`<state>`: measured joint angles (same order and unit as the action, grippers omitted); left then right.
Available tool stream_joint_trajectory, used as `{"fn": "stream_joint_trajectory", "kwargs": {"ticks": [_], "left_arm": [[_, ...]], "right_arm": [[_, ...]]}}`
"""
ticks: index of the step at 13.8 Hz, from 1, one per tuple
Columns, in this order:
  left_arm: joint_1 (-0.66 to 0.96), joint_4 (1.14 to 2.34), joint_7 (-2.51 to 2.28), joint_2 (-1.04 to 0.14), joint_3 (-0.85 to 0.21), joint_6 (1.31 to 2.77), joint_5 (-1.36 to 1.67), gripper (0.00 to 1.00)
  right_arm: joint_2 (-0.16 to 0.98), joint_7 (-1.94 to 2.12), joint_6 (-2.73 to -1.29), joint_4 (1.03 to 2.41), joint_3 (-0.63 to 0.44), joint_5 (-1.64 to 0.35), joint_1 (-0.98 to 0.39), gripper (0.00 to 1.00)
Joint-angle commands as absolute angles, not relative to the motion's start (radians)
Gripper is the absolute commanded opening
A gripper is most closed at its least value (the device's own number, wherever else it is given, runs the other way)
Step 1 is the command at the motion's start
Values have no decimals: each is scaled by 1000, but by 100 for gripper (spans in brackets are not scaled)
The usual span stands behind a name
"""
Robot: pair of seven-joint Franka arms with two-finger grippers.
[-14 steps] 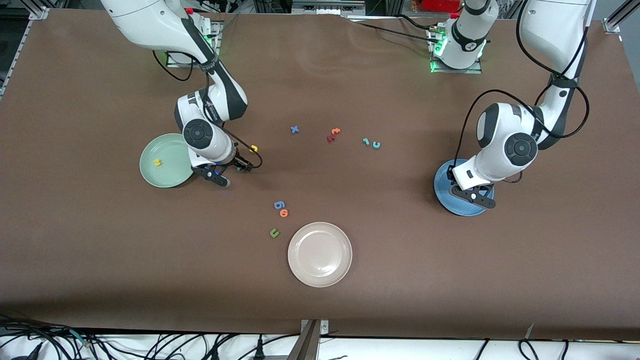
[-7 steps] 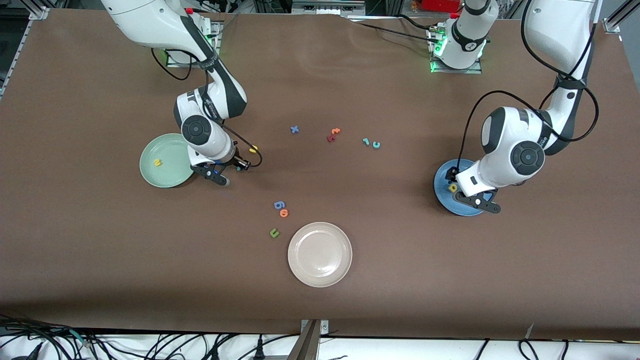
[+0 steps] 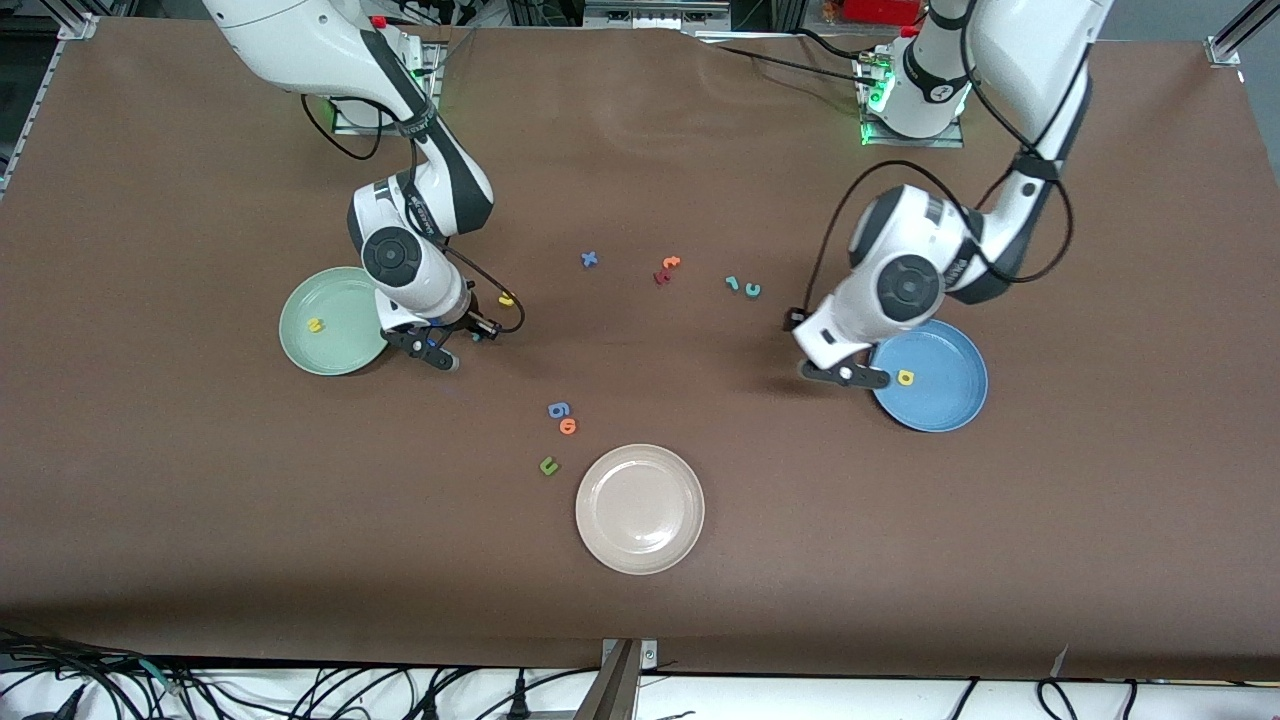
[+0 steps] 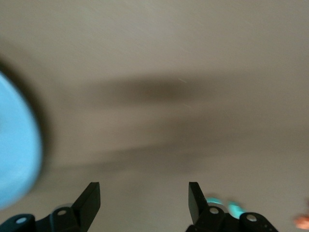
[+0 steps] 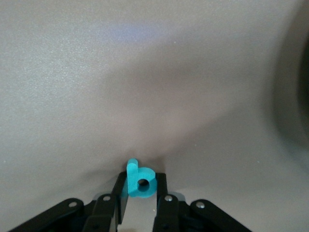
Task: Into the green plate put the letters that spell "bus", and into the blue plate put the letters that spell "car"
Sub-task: 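Place the blue b on the green plate while the left gripper reaches teal letters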
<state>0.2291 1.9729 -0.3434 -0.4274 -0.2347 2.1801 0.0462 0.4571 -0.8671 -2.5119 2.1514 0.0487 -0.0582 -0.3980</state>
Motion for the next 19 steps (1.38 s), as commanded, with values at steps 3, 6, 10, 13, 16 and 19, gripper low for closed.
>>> {"fn": "stream_joint_trajectory", "kwargs": {"ticks": [3, 6, 10, 13, 16, 19], "left_arm": [[222, 2089, -460, -361, -304, 2244, 43, 78], [222, 2204, -492, -325, -333, 2376, 43, 76], [222, 2314, -580, -308, -391, 2518, 43, 73], [235, 2345, -598, -310, -402, 2557, 41, 71], [253, 2384, -600, -333, -399, 2654, 41, 70], [250, 2384, -600, -344, -399, 2655, 8, 70]], "right_arm": [[388, -836, -2363, 2103, 17, -63, -394, 3], [339, -717, -2148, 2037, -60, -63, -394, 2], [314, -433, -2059, 2063, -219, -64, -394, 3], [331, -274, -2071, 2101, -290, -66, -379, 3], [368, -177, -2107, 2131, -310, -67, -335, 3], [391, -173, -2189, 2172, -310, -67, -328, 5]]}}
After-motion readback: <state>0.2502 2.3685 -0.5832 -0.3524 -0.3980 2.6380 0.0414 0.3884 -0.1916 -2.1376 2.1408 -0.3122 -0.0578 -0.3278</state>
